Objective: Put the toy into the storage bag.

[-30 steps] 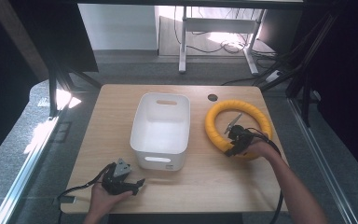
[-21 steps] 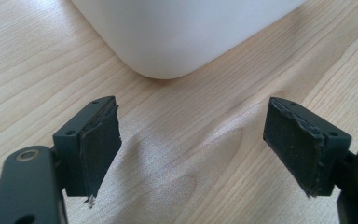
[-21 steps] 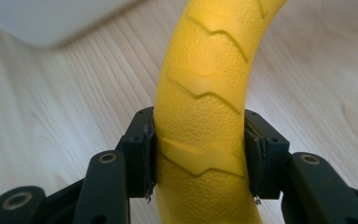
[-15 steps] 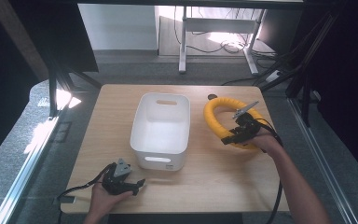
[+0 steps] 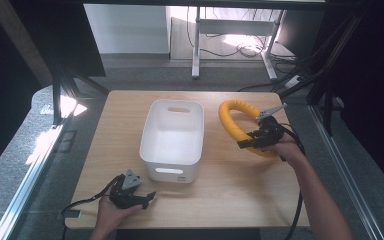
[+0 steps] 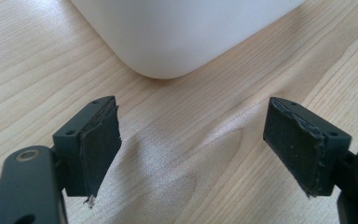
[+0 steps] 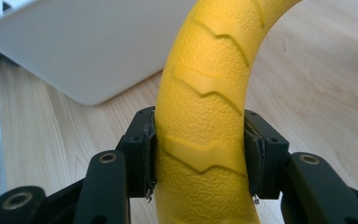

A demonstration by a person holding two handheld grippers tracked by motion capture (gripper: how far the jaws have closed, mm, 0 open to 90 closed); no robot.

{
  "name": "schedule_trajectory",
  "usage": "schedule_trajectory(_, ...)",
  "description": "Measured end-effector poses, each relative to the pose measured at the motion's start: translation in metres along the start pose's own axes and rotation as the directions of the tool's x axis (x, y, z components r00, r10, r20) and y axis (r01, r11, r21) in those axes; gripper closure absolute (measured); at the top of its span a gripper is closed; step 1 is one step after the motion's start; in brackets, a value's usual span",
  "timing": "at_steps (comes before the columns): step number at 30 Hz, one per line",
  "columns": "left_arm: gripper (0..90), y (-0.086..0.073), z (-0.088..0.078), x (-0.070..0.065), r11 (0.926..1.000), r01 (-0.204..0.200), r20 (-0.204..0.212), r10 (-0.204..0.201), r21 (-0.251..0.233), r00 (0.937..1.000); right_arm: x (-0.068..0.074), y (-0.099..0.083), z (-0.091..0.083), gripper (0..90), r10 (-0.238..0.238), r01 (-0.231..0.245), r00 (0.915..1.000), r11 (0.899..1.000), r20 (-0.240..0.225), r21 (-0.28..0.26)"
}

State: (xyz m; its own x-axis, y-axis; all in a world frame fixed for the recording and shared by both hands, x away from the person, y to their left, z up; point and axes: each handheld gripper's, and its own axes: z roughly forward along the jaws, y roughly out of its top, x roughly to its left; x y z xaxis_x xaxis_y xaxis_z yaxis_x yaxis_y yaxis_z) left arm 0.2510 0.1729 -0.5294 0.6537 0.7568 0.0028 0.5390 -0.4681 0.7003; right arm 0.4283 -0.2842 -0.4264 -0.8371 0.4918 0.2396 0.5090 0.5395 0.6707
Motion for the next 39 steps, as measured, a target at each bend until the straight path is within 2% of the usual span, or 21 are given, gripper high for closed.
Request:
schedule_trajectory(12, 18.9, 0.0, 0.0, 0.0, 1.0, 0.004, -0.001, -0.004, -0.004, 1.0, 0.004, 0.005, -0.012, 52.1, 0.001, -0.004, 0.9998, 0.993, -0.019, -0.12)
schedule_trajectory(26, 18.9, 0.0, 0.0, 0.0, 1.0, 0.005, 0.0, -0.005, -0.003, 1.0, 0.014, 0.016, -0.039, 52.0, -0.02, 0.012, 0.9994, 0.969, -0.029, -0.247)
schedule_trajectory(34, 18.9, 0.0, 0.001, -0.001, 1.0, 0.005, 0.001, -0.005, -0.002, 1.0, 0.017, 0.019, -0.04, 52.1, -0.023, 0.012, 0.999, 0.962, -0.039, -0.274)
schedule_trajectory(39, 18.9, 0.0, 0.001, -0.001, 1.0, 0.004, -0.001, -0.004, -0.001, 1.0, 0.022, 0.023, -0.042, 52.1, -0.039, 0.022, 0.9979, 0.954, -0.052, -0.3)
